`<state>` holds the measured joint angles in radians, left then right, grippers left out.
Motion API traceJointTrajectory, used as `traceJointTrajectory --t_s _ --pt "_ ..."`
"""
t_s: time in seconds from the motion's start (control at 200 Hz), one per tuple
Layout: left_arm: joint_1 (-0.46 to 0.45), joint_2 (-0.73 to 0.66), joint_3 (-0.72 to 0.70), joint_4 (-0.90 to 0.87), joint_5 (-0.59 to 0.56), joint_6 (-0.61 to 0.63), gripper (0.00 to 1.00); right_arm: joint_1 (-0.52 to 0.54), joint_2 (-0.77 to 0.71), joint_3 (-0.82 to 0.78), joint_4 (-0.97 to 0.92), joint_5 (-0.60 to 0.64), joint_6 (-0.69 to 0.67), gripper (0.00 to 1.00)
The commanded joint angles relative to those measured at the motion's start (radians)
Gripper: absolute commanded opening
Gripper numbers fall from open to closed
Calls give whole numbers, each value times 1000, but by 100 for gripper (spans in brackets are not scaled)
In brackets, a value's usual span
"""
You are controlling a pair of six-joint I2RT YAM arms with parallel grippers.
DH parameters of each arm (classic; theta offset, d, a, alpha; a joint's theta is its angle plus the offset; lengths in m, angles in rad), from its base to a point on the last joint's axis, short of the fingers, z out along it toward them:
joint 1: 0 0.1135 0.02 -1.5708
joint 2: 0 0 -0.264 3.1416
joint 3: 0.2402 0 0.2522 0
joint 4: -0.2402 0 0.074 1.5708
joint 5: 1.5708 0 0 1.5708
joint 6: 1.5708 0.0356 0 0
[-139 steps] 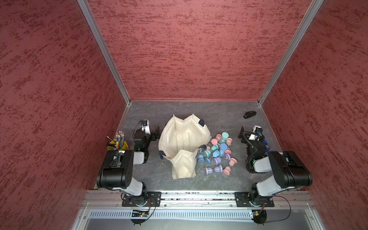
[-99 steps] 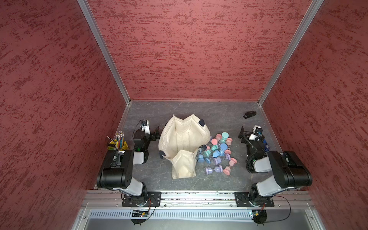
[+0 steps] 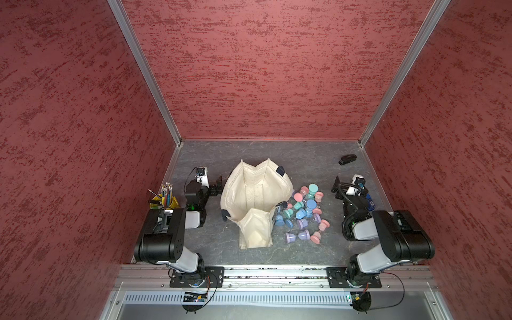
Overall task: Put the hourglass into the canvas bag
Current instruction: Pick up the hourglass from the center of the board.
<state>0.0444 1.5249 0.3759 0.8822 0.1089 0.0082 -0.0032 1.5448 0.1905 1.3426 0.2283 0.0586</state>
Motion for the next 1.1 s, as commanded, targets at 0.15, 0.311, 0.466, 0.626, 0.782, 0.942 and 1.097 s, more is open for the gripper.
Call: traceJointTrajectory --t_s 0.15,0.311,0.466,0.626,0.782,0.942,1.097 --pt "11 6 9 -3 5 0 100 -4 1 7 41 -3 -17 99" --pt "17 -172 268 -568 -214 -83 100 10 -335 213 -544 147 79 99" --pt "40 -305 527 -996 -264 -392 100 9 -679 418 -915 70 392 99" --pt "-210 -364 689 -1285 -222 -434 100 13 -713 558 -1384 -34 689 99" --pt "-546 -425 738 -1448 -366 -420 100 115 -436 848 -1908 34 702 99" --pt "-619 -431 780 -1573 -341 -499 100 167 -528 829 -1864 192 747 99" --pt "-579 -394 874 -1650 -325 -470 100 138 -431 827 -1817 -18 731 99"
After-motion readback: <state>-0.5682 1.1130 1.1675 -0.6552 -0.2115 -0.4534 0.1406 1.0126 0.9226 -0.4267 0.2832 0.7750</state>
